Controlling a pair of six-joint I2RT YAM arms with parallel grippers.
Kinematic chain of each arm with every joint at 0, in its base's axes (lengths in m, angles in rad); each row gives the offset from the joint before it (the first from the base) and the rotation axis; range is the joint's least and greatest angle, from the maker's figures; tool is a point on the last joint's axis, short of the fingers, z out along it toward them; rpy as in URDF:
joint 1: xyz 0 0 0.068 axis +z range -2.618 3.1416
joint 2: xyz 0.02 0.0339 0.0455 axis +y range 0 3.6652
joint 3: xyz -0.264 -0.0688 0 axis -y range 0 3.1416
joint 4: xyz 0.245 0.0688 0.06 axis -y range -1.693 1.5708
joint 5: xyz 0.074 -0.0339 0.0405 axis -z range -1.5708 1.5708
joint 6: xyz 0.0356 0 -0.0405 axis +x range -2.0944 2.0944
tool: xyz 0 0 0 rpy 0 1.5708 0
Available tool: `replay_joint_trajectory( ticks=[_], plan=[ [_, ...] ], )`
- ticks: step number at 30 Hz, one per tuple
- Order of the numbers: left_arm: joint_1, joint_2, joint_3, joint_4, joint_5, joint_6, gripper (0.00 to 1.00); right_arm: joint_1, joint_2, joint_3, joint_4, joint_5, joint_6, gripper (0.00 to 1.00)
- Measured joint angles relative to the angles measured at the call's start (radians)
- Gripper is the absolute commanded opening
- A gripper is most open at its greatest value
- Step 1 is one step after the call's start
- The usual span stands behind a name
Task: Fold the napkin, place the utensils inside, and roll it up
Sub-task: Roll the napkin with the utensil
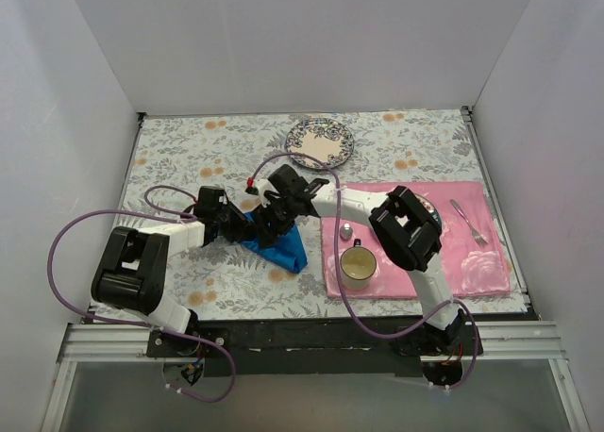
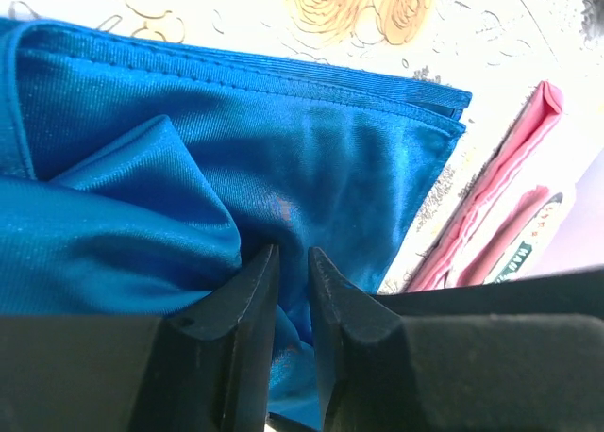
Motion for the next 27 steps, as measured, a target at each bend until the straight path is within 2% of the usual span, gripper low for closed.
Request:
replay_joint_trajectory(
  ticks=[5, 11, 16, 19, 20, 23, 24, 27],
  plan=[
    [0.007, 0.007, -0.010, 0.026, 0.025, 0.003, 0.18, 0.068, -0.079, -0.061, 0.021, 0.211, -0.114, 0.72],
    [0.018, 0.018, -0.011, 0.033, 0.054, 0.002, 0.17, 0.165, -0.107, -0.102, 0.068, 0.398, -0.200, 0.74],
    [0.027, 0.022, -0.013, 0.034, 0.069, -0.010, 0.17, 0.230, -0.089, -0.093, 0.095, 0.532, -0.221, 0.69],
    [0.033, 0.020, -0.018, 0.036, 0.077, -0.020, 0.17, 0.249, -0.067, -0.091, 0.111, 0.604, -0.222, 0.60],
    [0.034, 0.017, -0.019, 0.032, 0.078, -0.022, 0.17, 0.254, -0.067, -0.093, 0.119, 0.634, -0.221, 0.49],
    [0.039, 0.001, -0.023, 0.009, 0.077, -0.026, 0.18, 0.264, -0.069, -0.119, 0.169, 0.676, -0.207, 0.28],
    [0.042, -0.006, -0.024, -0.003, 0.077, -0.027, 0.21, 0.267, -0.073, -0.132, 0.185, 0.682, -0.195, 0.25],
    [0.055, -0.037, -0.025, -0.053, 0.064, -0.034, 0.29, 0.277, -0.088, -0.175, 0.242, 0.701, -0.179, 0.08]
  ],
)
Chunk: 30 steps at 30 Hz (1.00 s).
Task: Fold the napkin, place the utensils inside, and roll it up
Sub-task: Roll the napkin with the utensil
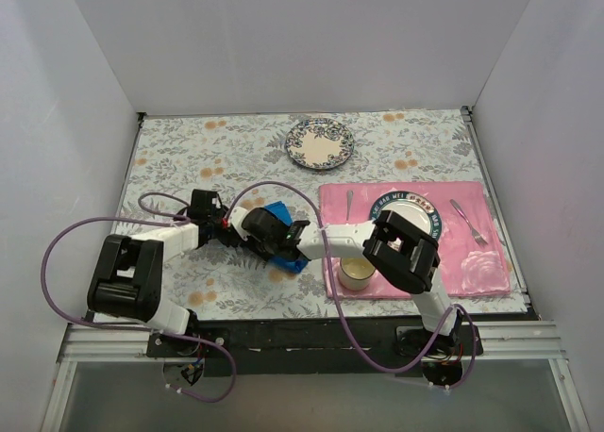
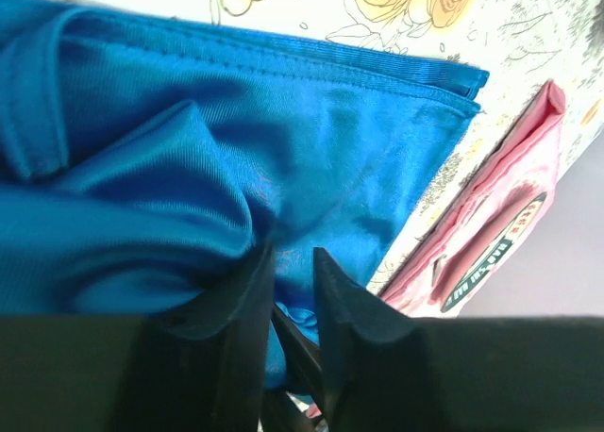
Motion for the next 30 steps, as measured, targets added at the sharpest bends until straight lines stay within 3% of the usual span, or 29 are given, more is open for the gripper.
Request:
replay_joint_trajectory(
  ticks=[1, 6, 12, 21, 26, 30],
  plan=[
    [0.004, -0.014, 0.000, -0.017, -0.006, -0.003, 0.35, 0.000, -0.004, -0.012, 0.014, 0.000, 0.002, 0.01],
    [0.031, -0.173, 0.006, -0.154, -0.097, -0.005, 0.54, -0.014, -0.026, -0.072, 0.098, -0.038, 0.016, 0.01],
    [0.048, -0.333, 0.083, -0.366, -0.276, 0.017, 0.67, -0.101, -0.017, -0.073, 0.150, -0.286, 0.077, 0.01],
    [0.048, -0.312, 0.100, -0.515, -0.258, -0.031, 0.67, -0.299, 0.111, -0.047, 0.310, -0.811, 0.397, 0.01],
    [0.034, -0.268, 0.069, -0.522, -0.199, -0.055, 0.64, -0.344, 0.172, -0.088, 0.482, -0.966, 0.618, 0.01],
    [0.023, -0.266, 0.069, -0.460, -0.147, -0.053, 0.56, -0.350, 0.184, -0.096, 0.501, -1.005, 0.677, 0.01]
  ],
)
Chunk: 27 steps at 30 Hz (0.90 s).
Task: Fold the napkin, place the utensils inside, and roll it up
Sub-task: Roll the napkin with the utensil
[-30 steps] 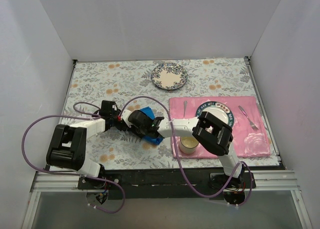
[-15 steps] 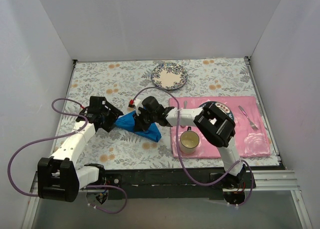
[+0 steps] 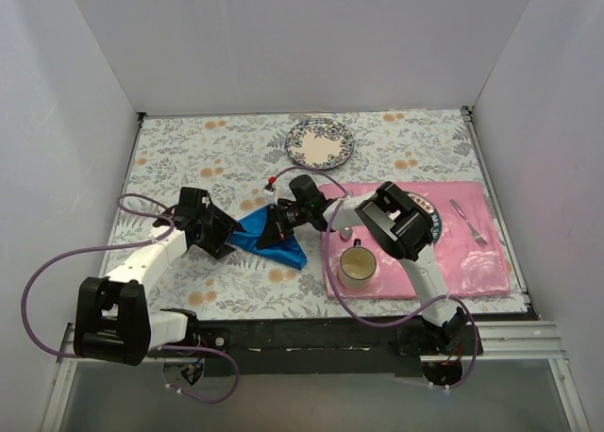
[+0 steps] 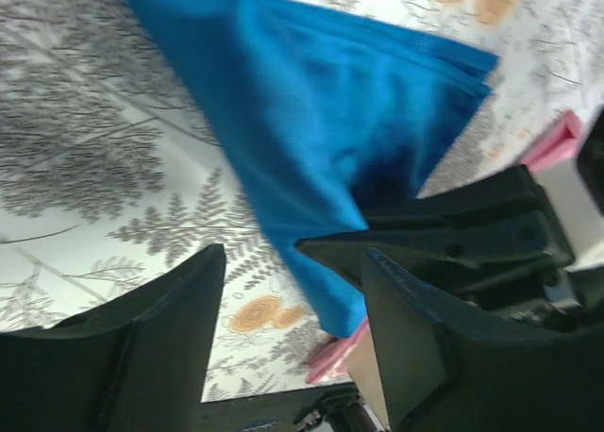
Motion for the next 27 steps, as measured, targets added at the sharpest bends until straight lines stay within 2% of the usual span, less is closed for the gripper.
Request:
replay_joint_trajectory(
  ticks=[5, 11, 14, 16, 18, 19, 21, 23, 27],
  plan=[
    [-0.002, 0.016, 0.000, 0.100, 0.063, 0.000, 0.46, 0.000, 0.011, 0.014, -0.027, -0.017, -0.001, 0.01],
    [-0.002, 0.131, 0.001, 0.187, 0.095, 0.004, 0.41, 0.001, 0.012, 0.045, -0.098, -0.017, -0.029, 0.01],
    [-0.002, 0.174, 0.001, 0.209, 0.098, 0.010, 0.39, 0.001, 0.013, 0.065, -0.147, -0.014, -0.055, 0.07],
    [-0.002, 0.190, 0.003, 0.220, 0.097, 0.016, 0.38, 0.002, 0.013, 0.086, -0.192, -0.006, -0.081, 0.17],
    [-0.002, 0.207, 0.009, 0.226, 0.098, 0.024, 0.36, 0.003, 0.013, 0.114, -0.256, 0.003, -0.121, 0.23],
    [-0.002, 0.214, 0.012, 0.229, 0.100, 0.028, 0.35, 0.003, 0.013, 0.129, -0.289, 0.008, -0.142, 0.30],
    [-0.002, 0.229, 0.017, 0.239, 0.105, 0.034, 0.34, 0.006, 0.013, 0.177, -0.391, 0.023, -0.203, 0.36],
    [-0.002, 0.247, 0.024, 0.250, 0.114, 0.041, 0.32, 0.016, 0.011, 0.227, -0.487, 0.051, -0.266, 0.47],
    [-0.002, 0.275, 0.037, 0.277, 0.133, 0.052, 0.32, 0.051, -0.008, 0.328, -0.696, 0.160, -0.404, 0.64]
  ],
)
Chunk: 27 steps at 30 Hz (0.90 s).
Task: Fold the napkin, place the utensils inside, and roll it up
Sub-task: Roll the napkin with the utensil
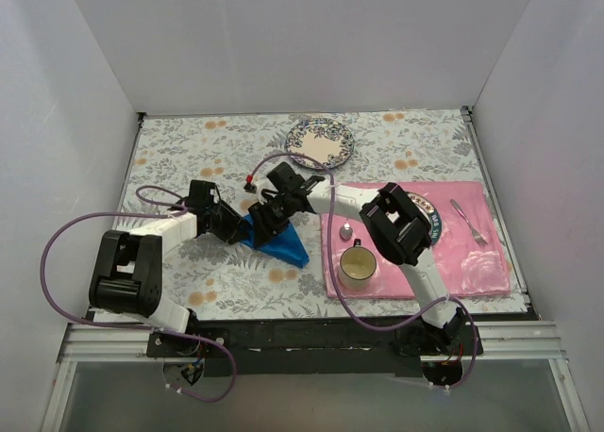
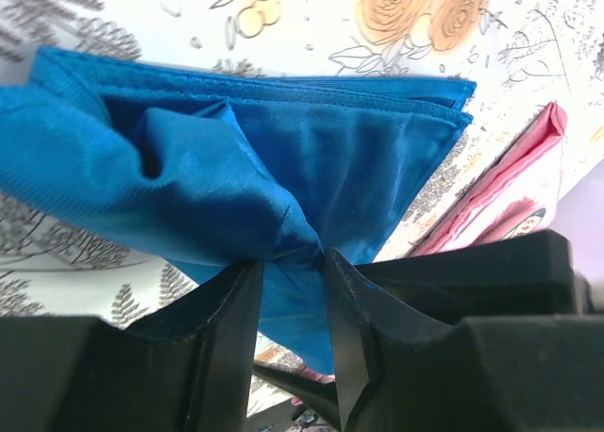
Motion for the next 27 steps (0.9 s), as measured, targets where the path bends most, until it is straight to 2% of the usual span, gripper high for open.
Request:
replay_joint_trajectory(
  ticks=[1, 6, 11, 17, 24, 27],
  plan=[
    [0.000, 0.005, 0.002, 0.007, 0.005, 0.002, 0.32, 0.012, -0.009, 0.019, -0.045, 0.044, -0.037, 0.69],
    [0.000, 0.022, 0.011, 0.017, 0.023, 0.014, 0.31, 0.084, -0.083, 0.026, -0.159, 0.299, -0.193, 0.77],
    [0.000, 0.030, 0.018, 0.014, 0.029, 0.023, 0.30, 0.157, -0.185, -0.066, -0.133, 0.523, -0.296, 0.79],
    [0.000, 0.031, 0.019, 0.011, 0.031, 0.024, 0.30, 0.233, -0.195, -0.108, -0.061, 0.706, -0.362, 0.78],
    [0.004, 0.031, 0.019, 0.006, 0.037, 0.024, 0.30, 0.282, -0.185, -0.175, 0.041, 0.876, -0.393, 0.69],
    [0.009, 0.028, 0.019, -0.003, 0.040, 0.024, 0.30, 0.284, -0.177, -0.185, 0.088, 0.920, -0.394, 0.57]
  ],
)
